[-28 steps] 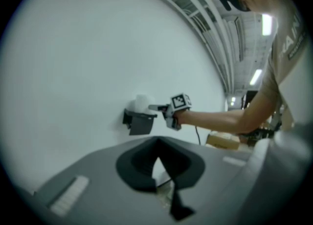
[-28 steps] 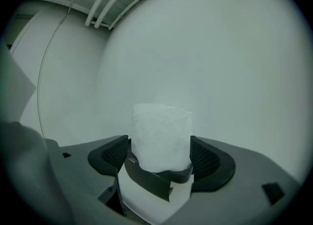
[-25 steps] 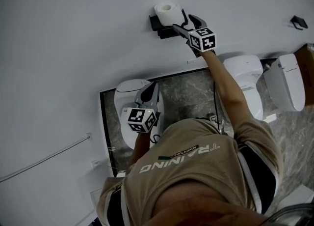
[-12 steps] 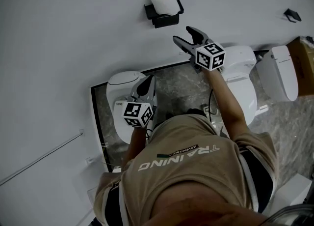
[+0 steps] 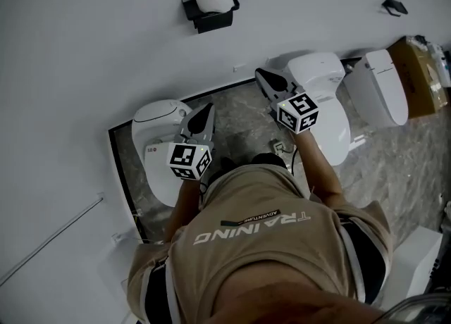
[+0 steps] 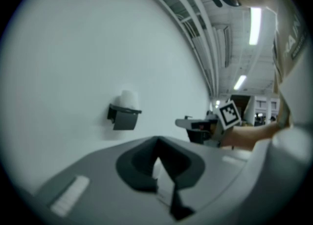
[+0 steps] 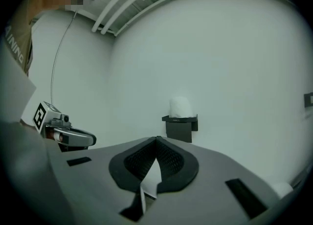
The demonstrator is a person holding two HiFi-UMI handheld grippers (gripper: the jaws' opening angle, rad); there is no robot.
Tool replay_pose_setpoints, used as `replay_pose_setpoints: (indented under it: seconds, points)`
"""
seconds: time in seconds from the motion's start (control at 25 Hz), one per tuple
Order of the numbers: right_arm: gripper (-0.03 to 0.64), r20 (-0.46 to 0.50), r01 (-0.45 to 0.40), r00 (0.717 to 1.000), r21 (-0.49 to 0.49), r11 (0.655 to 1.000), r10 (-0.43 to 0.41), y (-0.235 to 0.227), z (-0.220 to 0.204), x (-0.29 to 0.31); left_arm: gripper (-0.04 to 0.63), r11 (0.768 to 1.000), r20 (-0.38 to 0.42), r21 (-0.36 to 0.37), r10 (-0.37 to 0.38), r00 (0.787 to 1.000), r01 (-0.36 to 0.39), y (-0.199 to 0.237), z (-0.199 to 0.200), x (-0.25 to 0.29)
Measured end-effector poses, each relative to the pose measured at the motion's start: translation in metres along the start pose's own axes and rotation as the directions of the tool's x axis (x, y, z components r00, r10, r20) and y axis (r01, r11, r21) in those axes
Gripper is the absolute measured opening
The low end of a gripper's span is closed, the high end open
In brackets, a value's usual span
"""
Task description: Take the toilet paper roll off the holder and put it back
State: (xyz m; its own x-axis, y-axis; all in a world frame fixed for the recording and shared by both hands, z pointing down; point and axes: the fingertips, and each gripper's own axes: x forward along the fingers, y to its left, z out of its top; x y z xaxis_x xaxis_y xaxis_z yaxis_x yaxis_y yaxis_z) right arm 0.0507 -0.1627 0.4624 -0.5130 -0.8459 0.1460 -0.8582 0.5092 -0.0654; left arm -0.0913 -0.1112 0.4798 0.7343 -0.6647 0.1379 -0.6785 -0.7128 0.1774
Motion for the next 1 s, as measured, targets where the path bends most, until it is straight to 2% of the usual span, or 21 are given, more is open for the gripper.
replay_pose_setpoints:
  seconds: [0.12,0.24,0.44,0.8,1.0]
  points:
    - [0.014,-0.001,0.0,1.0,0.017,1.0,0.0,0.005,-0.007,-0.018,0.003,1.0,0.012,0.0,0.005,1.0,-0.005,-0.007,-0.002,-0.001]
    - [0.014,0.002,-0.037,0.999,0.013,0.999,0.037,0.01,-0.01,-0.039,0.003,1.0,0.016,-0.005,0.013,1.0,-0.013,-0.023,-0.005,-0.005]
    - [0.014,0.02,-0.084,0.996,-0.027,0.996,0.085,0.016,-0.004,-0.08,0.003,0.998,0.017,0.008,0.055,0.998,-0.055,-0.05,-0.004,-0.017]
    - [0.013,0.04,-0.088,0.995,-0.079,0.993,0.092,0.033,-0.008,-0.188,0.003,0.984,0.024,0.012,0.178,0.984,-0.178,-0.129,-0.021,-0.059]
    - [0.014,0.042,-0.105,0.993,-0.03,0.994,0.106,0.049,-0.029,-0.238,0.003,0.977,0.003,0.023,0.213,0.977,-0.213,-0.178,-0.036,-0.085]
